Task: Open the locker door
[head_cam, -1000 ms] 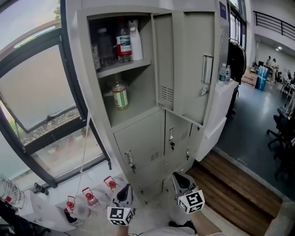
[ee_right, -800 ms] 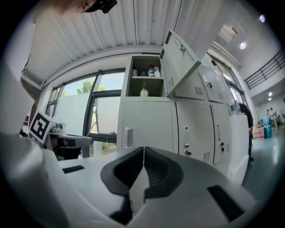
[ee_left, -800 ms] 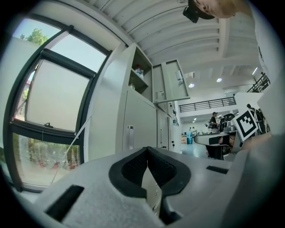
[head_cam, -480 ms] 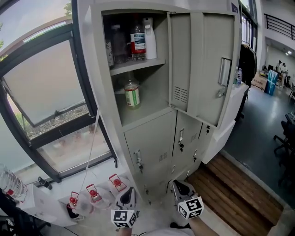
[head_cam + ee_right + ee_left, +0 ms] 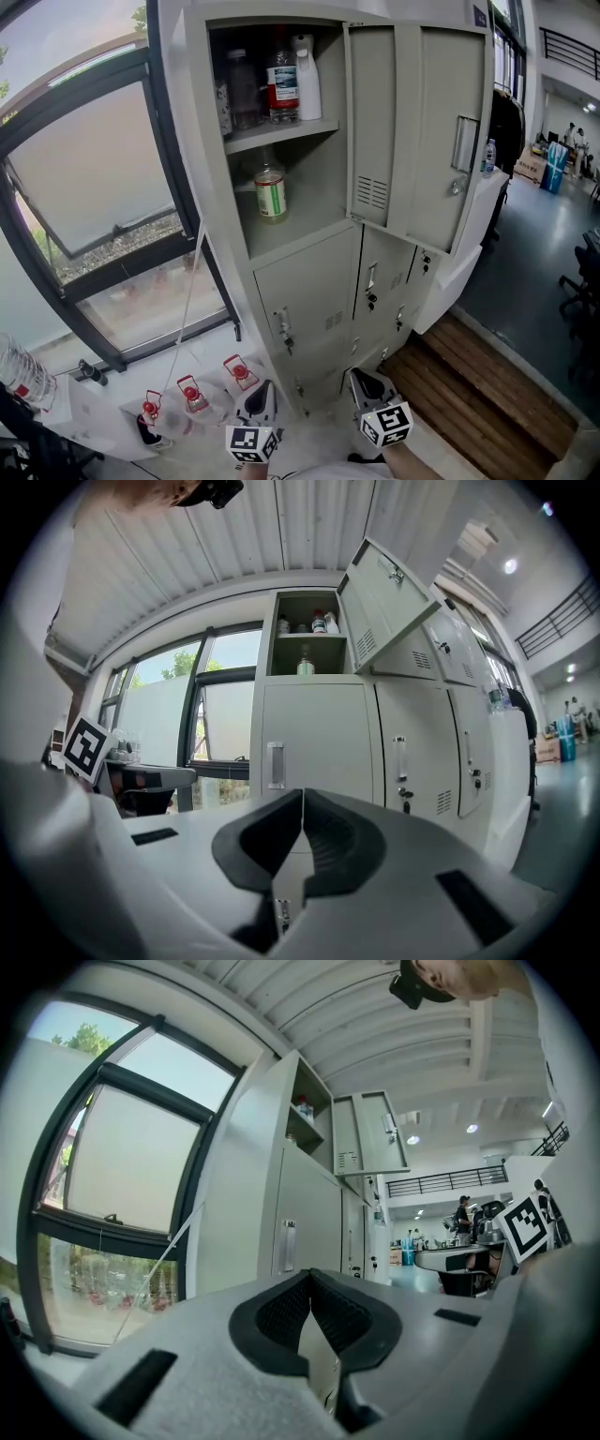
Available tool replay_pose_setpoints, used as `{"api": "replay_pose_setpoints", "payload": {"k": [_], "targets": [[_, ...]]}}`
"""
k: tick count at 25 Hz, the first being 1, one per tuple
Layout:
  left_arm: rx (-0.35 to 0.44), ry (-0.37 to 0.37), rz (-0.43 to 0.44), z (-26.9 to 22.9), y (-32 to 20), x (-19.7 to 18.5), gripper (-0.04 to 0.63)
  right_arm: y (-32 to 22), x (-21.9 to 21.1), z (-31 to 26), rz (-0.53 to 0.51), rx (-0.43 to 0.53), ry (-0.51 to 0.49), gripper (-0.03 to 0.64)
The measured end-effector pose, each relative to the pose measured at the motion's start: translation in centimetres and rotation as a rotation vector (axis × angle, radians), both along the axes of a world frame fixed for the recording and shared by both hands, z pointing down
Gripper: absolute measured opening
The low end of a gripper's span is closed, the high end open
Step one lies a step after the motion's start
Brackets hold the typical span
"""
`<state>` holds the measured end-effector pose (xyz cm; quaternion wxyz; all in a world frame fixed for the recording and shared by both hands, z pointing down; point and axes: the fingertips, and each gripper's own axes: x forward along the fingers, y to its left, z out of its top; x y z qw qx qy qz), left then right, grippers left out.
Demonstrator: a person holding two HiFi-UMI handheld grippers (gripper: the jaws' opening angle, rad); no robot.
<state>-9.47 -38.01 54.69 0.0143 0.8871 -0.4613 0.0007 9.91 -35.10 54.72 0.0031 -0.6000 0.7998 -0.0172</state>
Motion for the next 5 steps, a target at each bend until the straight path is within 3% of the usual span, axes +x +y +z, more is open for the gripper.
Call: {"api": "replay_pose_setpoints", "payload": {"k": [5], "targets": [[-0.009, -0.003, 0.001, 0.31, -0.16, 0.40, 0.009, -0.10, -0.27, 0.66, -0.016, -0.021, -0.037, 0.015]]}}
